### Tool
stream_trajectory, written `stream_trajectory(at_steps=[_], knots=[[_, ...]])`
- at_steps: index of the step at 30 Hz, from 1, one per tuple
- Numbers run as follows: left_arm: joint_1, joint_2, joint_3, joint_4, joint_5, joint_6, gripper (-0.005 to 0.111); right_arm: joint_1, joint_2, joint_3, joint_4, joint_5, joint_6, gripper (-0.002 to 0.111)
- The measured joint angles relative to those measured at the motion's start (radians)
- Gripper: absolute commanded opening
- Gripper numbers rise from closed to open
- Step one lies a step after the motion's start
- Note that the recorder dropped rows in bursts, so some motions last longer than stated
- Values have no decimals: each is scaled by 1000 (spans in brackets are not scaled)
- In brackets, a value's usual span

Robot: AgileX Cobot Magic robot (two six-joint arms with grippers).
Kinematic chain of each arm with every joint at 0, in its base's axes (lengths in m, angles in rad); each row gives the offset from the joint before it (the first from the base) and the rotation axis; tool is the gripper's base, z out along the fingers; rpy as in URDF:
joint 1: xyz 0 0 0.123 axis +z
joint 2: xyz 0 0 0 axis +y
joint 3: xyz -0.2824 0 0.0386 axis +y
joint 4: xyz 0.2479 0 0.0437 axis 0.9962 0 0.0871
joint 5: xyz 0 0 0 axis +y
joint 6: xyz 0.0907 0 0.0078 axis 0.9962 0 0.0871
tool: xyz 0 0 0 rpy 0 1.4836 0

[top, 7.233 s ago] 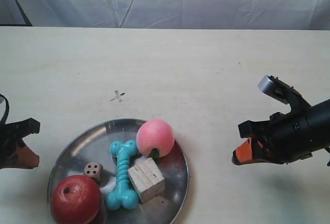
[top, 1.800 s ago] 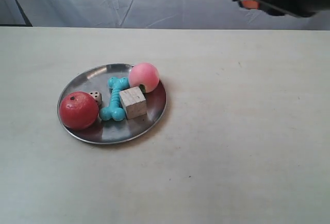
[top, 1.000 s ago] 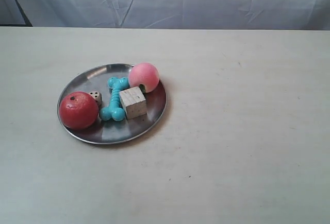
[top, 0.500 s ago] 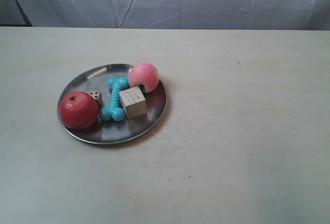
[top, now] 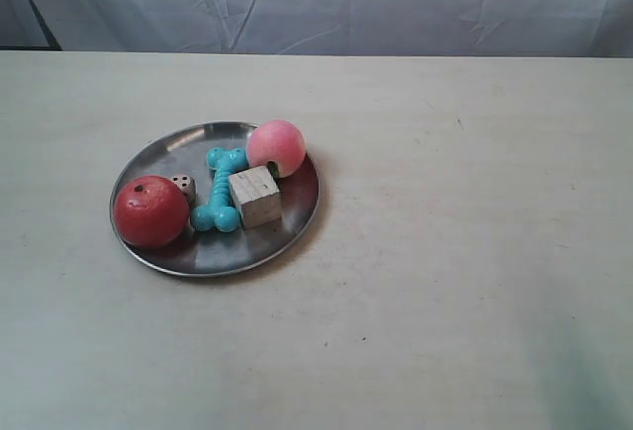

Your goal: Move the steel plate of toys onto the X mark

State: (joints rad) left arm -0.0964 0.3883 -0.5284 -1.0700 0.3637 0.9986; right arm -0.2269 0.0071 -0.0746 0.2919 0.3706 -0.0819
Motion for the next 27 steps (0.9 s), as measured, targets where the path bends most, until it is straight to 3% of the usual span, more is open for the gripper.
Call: stream_trajectory(at_steps=[4,27], knots=[[0,0,0,0,0,0,0,0,0,67,5,35,0,0],[0,0,0,14,0,0,0,0,0,71,7,32,0,0]])
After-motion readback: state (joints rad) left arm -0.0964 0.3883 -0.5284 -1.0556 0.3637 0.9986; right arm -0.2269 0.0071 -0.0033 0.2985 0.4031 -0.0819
